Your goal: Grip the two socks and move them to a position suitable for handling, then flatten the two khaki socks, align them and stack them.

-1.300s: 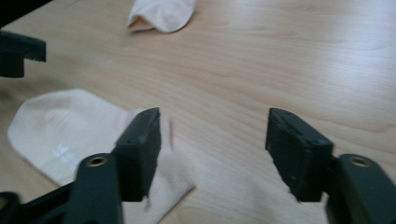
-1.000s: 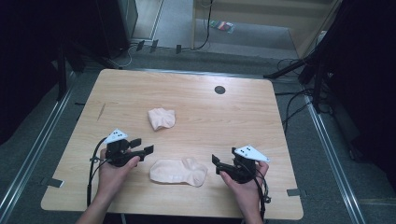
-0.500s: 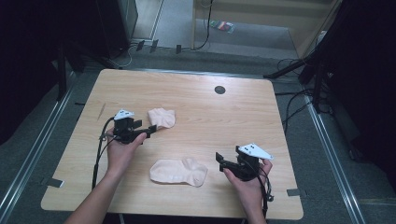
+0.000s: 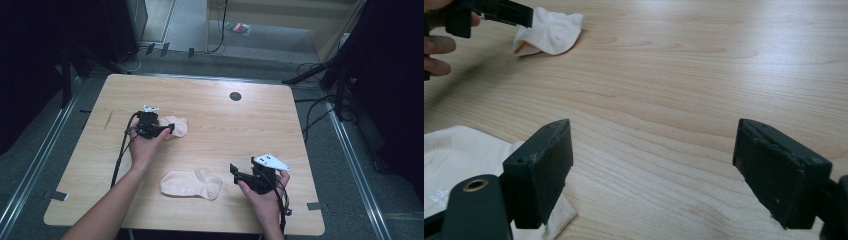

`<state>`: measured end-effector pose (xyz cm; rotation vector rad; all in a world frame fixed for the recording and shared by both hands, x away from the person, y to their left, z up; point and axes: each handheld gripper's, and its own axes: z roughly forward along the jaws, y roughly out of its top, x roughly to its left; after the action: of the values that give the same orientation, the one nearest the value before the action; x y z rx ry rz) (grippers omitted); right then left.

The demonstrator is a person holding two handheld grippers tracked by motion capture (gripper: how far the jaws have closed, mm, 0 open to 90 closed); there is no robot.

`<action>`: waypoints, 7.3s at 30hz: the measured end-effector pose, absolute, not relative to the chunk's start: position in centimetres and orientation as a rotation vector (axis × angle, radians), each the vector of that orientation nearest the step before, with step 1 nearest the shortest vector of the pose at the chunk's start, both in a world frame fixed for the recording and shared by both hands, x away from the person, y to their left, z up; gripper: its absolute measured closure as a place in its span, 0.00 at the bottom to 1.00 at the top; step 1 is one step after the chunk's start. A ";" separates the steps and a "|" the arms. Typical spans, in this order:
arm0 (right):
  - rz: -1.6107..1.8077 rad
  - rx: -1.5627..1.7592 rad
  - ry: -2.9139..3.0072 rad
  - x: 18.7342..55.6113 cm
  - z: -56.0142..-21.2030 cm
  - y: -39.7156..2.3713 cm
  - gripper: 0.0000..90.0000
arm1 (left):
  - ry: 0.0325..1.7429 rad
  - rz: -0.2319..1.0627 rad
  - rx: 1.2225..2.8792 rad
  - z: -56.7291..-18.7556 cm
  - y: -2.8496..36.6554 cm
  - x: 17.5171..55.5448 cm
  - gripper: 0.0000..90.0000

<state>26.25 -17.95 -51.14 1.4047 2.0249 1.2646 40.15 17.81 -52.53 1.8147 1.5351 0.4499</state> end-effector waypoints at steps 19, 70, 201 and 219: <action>1.256 1.419 2.021 26.2 -51.3 -17.6 0.22 | 1.234 0.402 1.832 -49.9 16.1 36.4 1.00; 1.237 1.430 2.025 26.3 -51.7 -17.3 0.24 | 1.230 0.275 1.912 -52.3 9.7 33.8 0.94; 1.174 1.433 2.216 36.3 -53.6 -12.6 0.97 | 1.287 0.224 1.851 -53.8 17.5 36.8 1.00; 1.243 1.364 2.146 33.4 -50.6 -13.3 0.98 | 1.163 0.234 1.802 -51.1 19.0 33.1 1.00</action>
<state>33.42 -13.30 -50.60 1.3644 2.1457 1.2426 33.08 18.97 -51.07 1.8024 1.1626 0.2339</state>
